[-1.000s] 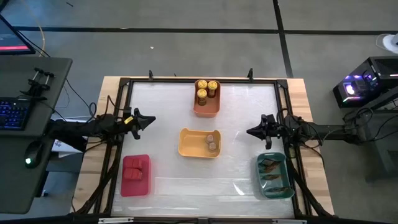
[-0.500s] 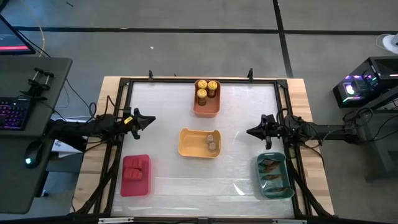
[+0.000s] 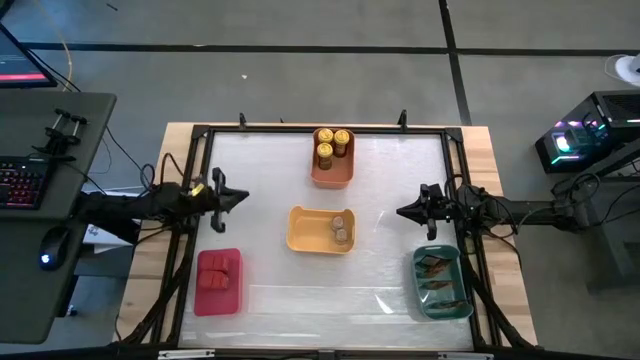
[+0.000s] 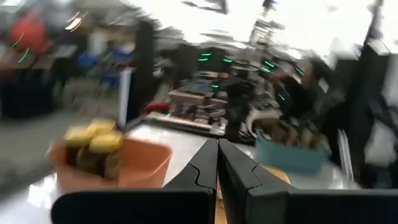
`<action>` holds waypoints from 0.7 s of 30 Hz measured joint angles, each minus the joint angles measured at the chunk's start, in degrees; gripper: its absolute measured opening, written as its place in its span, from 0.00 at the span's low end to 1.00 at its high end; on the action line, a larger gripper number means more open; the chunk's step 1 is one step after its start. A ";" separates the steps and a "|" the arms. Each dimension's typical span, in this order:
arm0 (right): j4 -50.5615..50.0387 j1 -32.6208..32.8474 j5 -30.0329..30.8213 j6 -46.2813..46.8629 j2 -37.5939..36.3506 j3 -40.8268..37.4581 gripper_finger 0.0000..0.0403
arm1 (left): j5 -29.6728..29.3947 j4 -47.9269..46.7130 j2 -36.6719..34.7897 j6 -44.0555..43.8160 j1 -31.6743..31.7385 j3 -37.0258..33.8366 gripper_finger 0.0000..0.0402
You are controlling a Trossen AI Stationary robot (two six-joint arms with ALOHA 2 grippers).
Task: Sort spices by type
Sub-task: Return to Home Position
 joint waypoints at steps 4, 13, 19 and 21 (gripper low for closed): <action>0.00 0.00 -0.01 0.00 0.01 0.00 0.00 | 15.03 -2.39 0.00 11.52 -0.34 0.02 0.00; 0.00 0.00 -0.01 0.00 0.03 0.00 0.00 | 20.04 -6.00 0.00 6.80 -0.34 0.02 0.00; 0.00 0.00 -0.02 0.00 0.03 0.00 0.00 | 18.53 -6.18 0.00 4.65 -0.34 0.02 0.00; 0.00 0.00 -0.01 0.00 0.03 0.00 0.00 | 18.53 -6.18 0.00 4.65 -0.34 0.02 0.00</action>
